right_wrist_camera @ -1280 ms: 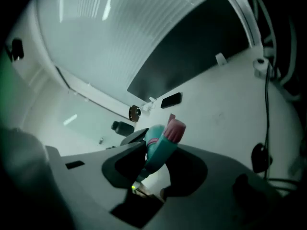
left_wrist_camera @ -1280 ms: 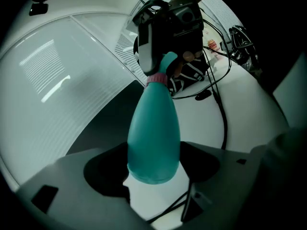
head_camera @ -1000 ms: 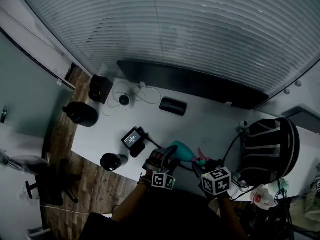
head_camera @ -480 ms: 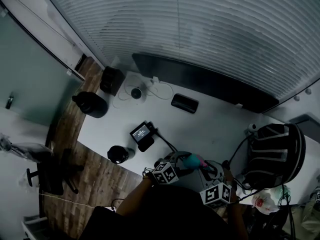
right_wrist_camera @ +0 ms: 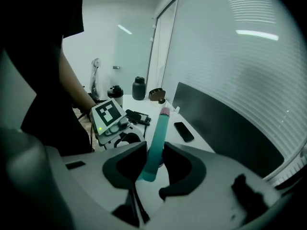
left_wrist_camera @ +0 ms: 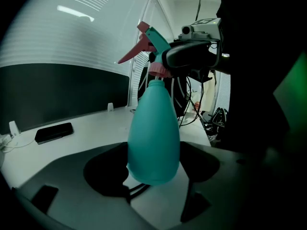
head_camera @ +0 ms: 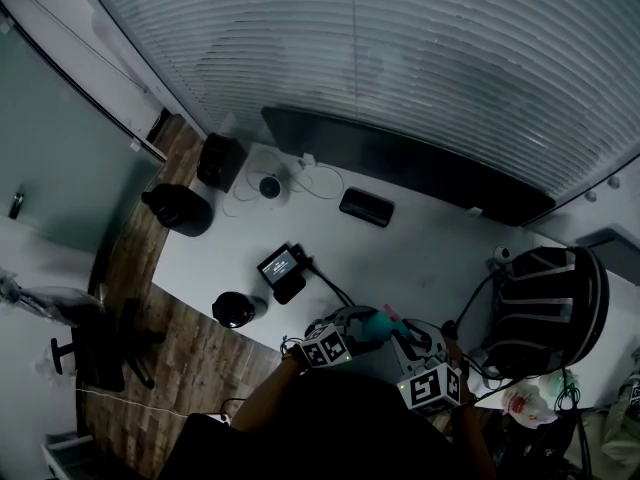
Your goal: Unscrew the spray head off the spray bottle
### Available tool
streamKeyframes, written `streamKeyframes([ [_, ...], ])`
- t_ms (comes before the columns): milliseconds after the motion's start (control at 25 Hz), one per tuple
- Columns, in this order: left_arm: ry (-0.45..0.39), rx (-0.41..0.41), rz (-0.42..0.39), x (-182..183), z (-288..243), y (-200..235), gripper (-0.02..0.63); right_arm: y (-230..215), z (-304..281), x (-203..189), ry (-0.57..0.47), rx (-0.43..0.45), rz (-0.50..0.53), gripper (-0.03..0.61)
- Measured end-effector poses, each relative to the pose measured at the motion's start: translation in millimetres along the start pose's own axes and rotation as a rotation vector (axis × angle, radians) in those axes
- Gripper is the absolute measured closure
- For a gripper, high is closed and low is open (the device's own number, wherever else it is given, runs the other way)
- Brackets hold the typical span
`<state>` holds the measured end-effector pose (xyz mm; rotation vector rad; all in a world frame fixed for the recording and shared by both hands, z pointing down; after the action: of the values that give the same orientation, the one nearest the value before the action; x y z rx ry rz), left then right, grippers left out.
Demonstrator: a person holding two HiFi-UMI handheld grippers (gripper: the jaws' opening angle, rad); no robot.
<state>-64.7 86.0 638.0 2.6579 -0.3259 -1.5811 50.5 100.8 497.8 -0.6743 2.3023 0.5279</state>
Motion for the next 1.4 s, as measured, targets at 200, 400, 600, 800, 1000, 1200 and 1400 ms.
streamKeyframes([
  [200, -0.015, 0.073, 0.028, -6, -2, 11, 0.27, -10, 12, 6, -0.061, -0.035, -0.08, 0.465],
  [400, 0.033, 0.188, 0.05, -21, -8, 21, 0.27, -23, 26, 16, -0.127, -0.091, -0.134, 0.465],
  [600, 0.012, 0.29, 0.063, -12, -18, 45, 0.27, -43, 45, 21, -0.22, -0.206, -0.221, 0.466],
  [800, 0.0, 0.35, 0.1, -9, -41, 76, 0.27, -57, 58, 21, -0.257, -0.312, -0.261, 0.466],
  [1000, 0.026, 0.37, 0.115, -11, -51, 84, 0.272, -61, 61, 18, -0.25, -0.33, -0.277, 0.466],
  [1200, 0.021, 0.392, 0.139, -15, -53, 86, 0.273, -62, 59, 19, -0.273, -0.333, -0.291, 0.466],
  [1400, 0.021, 0.369, 0.127, -12, -51, 83, 0.273, -62, 58, 19, -0.296, -0.318, -0.352, 0.466],
])
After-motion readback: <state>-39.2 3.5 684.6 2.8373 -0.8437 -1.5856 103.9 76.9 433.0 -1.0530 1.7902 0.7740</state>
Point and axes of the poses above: the fingertips, and each gripper's own axes: z backward along the fingers, y to its left, x out of its top, the point moved 8 cm from there along z, backward along the fingers
